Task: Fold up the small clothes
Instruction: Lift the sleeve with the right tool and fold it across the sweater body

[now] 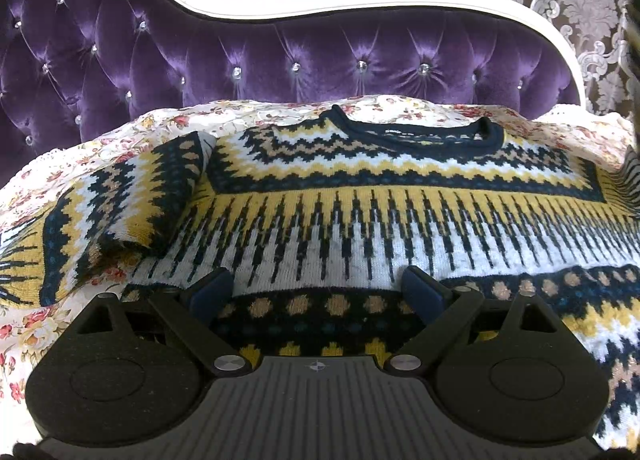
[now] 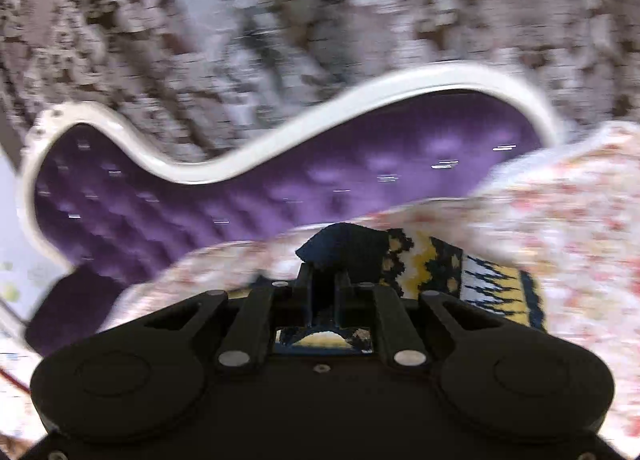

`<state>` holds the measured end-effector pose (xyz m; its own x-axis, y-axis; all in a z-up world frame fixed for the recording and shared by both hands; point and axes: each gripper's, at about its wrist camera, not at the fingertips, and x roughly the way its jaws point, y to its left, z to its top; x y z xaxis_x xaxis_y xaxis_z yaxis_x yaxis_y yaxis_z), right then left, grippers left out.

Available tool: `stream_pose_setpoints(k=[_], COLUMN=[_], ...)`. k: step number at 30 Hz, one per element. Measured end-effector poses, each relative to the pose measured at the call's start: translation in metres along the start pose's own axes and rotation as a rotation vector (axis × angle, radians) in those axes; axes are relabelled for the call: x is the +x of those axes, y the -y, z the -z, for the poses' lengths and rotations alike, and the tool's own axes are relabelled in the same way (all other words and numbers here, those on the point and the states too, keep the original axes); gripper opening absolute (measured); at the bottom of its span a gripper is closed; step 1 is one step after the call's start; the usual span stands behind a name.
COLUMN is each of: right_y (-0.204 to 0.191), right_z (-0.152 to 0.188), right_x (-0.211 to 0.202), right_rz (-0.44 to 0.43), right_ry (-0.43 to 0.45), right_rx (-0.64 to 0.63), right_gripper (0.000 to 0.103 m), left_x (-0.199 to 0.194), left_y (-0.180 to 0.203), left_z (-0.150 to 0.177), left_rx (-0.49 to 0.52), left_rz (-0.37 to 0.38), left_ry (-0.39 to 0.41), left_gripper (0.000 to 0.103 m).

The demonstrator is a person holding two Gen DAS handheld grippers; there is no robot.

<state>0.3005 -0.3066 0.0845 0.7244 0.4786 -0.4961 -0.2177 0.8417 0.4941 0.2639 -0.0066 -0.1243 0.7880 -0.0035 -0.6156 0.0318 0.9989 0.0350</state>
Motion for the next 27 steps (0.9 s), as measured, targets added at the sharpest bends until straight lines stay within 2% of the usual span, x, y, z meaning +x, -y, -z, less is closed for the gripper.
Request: stream_pose_setpoints(k=[4, 8, 13, 19, 20, 22, 26, 27], right_y=[-0.051, -0.091, -0.122, -0.133, -0.133, -0.132, -0.124, -0.122], right_z=[-0.01, -0.009, 0.01, 0.035, 0.04, 0.045, 0.05, 0.05], right_x=[0.041, 0.079, 0.12, 0.152, 0.159, 0.17, 0.17, 0.168], right_rz=[-0.108, -0.168, -0.191, -0.179, -0.186, -0.209, -0.233, -0.232], right_ry=[-0.055, -0.119, -0.2, -0.268, -0.279, -0.297, -0.275, -0.264], right_rx=[-0.019, -0.044, -0.066, -0.099, -0.107, -0.086, -0.084, -0.091], right_gripper=[0.016, 0.016, 0.016, 0.017, 0.024, 0.028, 0.048, 0.05], left_x=[0.0, 0.0, 0.0, -0.001, -0.001, -0.001, -0.001, -0.001], left_y=[0.0, 0.0, 0.0, 0.0, 0.0, 0.0, 0.0, 0.0], left_z=[0.0, 0.0, 0.0, 0.0, 0.0, 0.0, -0.001, -0.001], left_rx=[-0.001, 0.001, 0.001, 0.001, 0.001, 0.002, 0.001, 0.001], left_rz=[0.0, -0.003, -0.003, -0.004, -0.004, -0.004, -0.004, -0.004], left_ry=[0.001, -0.001, 0.001, 0.004, 0.004, 0.004, 0.004, 0.004], left_gripper=[0.094, 0.094, 0.094, 0.094, 0.094, 0.094, 0.094, 0.094])
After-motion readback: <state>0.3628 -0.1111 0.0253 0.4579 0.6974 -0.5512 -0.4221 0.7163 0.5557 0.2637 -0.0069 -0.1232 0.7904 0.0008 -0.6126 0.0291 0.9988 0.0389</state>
